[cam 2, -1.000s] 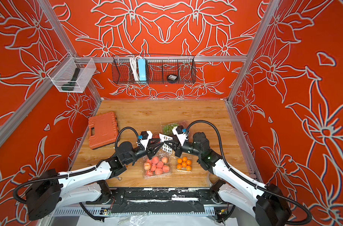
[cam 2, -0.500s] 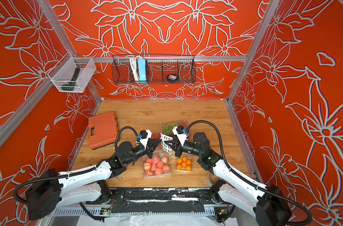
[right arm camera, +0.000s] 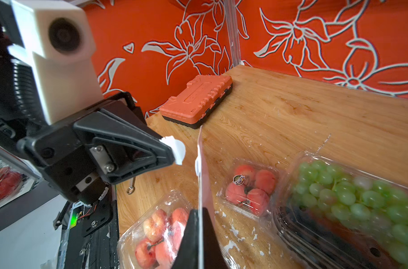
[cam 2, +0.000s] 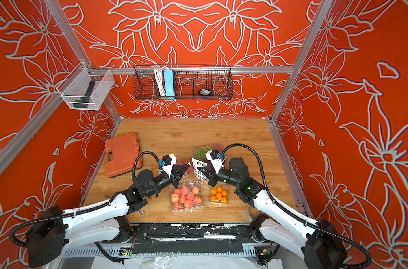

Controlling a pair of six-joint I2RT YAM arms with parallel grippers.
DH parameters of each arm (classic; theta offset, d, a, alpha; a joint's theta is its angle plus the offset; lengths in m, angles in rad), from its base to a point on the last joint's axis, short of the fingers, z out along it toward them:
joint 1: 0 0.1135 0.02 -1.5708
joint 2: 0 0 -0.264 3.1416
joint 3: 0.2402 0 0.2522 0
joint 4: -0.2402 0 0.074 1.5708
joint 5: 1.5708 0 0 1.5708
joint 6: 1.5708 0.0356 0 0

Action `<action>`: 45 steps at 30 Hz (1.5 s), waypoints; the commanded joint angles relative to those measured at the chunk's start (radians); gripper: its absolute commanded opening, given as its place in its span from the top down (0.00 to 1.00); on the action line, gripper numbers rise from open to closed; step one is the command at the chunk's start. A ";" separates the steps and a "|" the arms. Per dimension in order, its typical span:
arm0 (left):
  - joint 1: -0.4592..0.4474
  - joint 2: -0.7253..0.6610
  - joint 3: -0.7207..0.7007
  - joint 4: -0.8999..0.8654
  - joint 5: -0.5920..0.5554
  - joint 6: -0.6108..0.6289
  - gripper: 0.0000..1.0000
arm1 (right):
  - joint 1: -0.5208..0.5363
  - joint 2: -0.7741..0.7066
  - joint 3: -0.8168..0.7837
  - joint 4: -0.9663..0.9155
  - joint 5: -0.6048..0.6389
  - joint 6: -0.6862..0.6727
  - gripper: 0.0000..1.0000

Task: Label fruit boxes
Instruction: Tear off the label from the label sticker, then stick the label on the fruit box.

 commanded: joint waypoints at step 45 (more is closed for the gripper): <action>-0.457 0.542 0.515 -1.168 -0.511 -0.442 0.74 | 0.000 -0.147 0.054 -0.354 0.317 0.090 1.00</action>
